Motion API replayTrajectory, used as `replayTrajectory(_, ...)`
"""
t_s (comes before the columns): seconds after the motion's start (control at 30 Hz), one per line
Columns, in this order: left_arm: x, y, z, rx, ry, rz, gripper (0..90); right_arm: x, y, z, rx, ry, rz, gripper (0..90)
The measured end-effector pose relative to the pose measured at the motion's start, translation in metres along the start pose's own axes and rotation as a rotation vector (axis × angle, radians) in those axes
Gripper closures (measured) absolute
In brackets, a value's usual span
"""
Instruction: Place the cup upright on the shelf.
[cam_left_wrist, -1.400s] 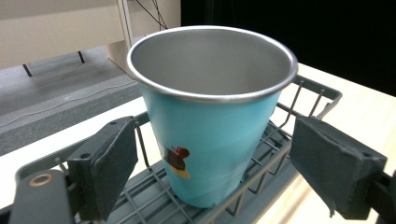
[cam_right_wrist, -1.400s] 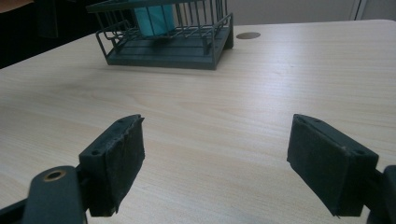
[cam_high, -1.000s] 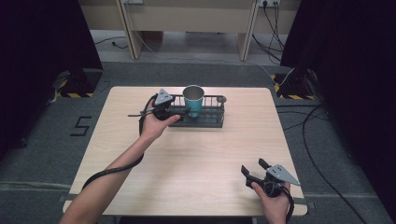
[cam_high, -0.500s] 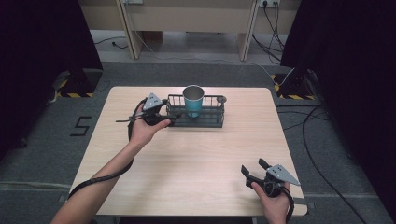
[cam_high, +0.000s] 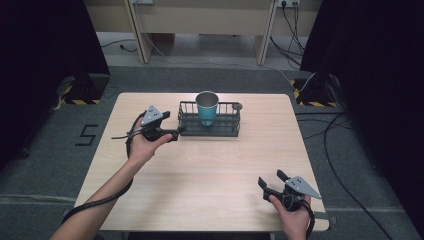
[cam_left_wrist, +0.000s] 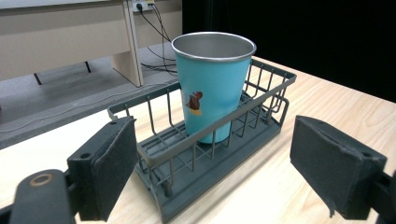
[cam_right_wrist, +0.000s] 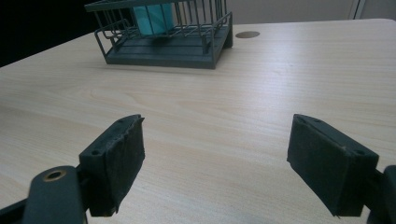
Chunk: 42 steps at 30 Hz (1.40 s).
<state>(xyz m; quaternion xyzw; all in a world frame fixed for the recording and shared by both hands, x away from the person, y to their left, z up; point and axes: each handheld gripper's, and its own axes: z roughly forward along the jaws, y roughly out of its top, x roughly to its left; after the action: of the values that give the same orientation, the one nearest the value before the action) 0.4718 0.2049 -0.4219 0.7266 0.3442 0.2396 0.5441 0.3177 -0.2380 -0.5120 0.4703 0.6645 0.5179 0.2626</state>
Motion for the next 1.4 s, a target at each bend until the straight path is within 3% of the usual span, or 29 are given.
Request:
replayTrajectory(0.67,-0.002,-0.025,-0.041,-0.013,0.018,0.0,14.3,0.0,0.0,0.0,0.001,0.0,-0.002,19.6)
replayTrajectory(1.4,0.009,-0.055,-0.085,-0.006,0.066,-0.031,14.3,0.001,0.0,0.0,0.003,-0.004,-0.008,19.5)
